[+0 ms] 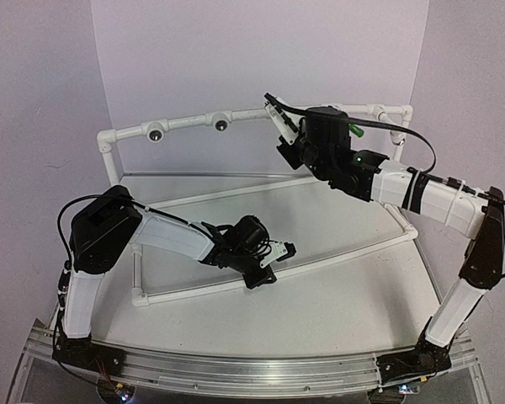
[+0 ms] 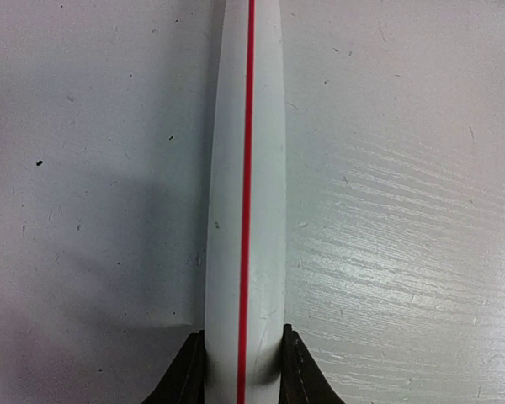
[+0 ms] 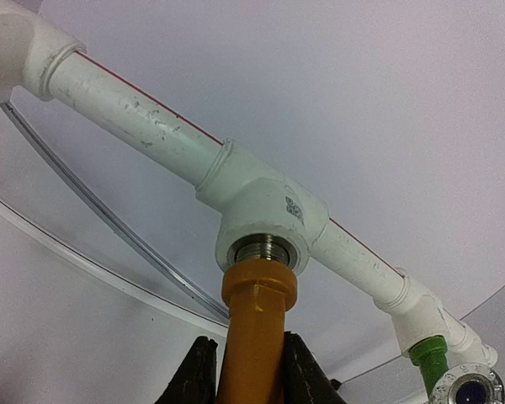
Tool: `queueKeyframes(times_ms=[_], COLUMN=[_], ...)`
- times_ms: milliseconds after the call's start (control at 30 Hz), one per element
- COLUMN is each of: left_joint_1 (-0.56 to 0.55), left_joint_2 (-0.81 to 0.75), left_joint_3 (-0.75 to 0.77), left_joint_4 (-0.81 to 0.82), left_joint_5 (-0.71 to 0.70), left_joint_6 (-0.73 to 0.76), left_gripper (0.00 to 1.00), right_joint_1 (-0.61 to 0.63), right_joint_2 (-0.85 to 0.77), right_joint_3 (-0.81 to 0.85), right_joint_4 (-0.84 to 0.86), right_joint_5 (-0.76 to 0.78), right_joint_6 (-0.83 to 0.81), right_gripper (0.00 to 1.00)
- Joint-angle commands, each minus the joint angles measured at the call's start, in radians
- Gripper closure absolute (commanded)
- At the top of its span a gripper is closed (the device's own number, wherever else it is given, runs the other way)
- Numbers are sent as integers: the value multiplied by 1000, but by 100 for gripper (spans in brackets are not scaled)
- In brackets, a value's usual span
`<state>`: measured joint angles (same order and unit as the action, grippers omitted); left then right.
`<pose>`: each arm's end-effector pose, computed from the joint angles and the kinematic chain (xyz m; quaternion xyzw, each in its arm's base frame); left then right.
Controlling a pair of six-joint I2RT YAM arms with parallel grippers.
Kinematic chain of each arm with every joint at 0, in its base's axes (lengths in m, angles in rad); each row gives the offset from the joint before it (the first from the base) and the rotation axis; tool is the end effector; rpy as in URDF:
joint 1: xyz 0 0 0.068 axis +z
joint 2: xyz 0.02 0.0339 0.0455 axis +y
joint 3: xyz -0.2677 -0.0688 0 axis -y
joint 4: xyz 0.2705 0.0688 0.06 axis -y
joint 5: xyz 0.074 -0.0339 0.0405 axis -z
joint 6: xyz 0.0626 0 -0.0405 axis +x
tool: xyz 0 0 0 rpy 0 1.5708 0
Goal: Install the water faucets
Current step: Screw the pipe with the faucet installed at the center of the board.
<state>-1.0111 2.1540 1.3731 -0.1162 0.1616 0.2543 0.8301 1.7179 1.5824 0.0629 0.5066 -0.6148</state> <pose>0.2498 -0.4176 0.0830 0.5778 0.7429 -0.1925 0.2780 0.3354 0.3218 0.3919 -0.3407 0.6447 -0.1116 0.6751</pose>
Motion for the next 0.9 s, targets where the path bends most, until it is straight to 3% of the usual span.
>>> queueKeyframes(times_ms=[0, 500, 867], left_joint_1=[-35, -44, -45], left_joint_2=[91, 90, 98], left_joint_3=[-16, -13, -7], left_joint_4=[-94, -100, -106], left_joint_5=[29, 29, 29], left_joint_6=[-16, -11, -9], left_gripper=[100, 100, 100], right_joint_1=[-23, -74, -77], right_joint_2=[9, 3, -29], right_joint_3=[0, -8, 47], right_joint_4=[69, 70, 51], right_joint_5=[-175, -284, -306], right_joint_6=[134, 412, 457], right_gripper=[100, 100, 100])
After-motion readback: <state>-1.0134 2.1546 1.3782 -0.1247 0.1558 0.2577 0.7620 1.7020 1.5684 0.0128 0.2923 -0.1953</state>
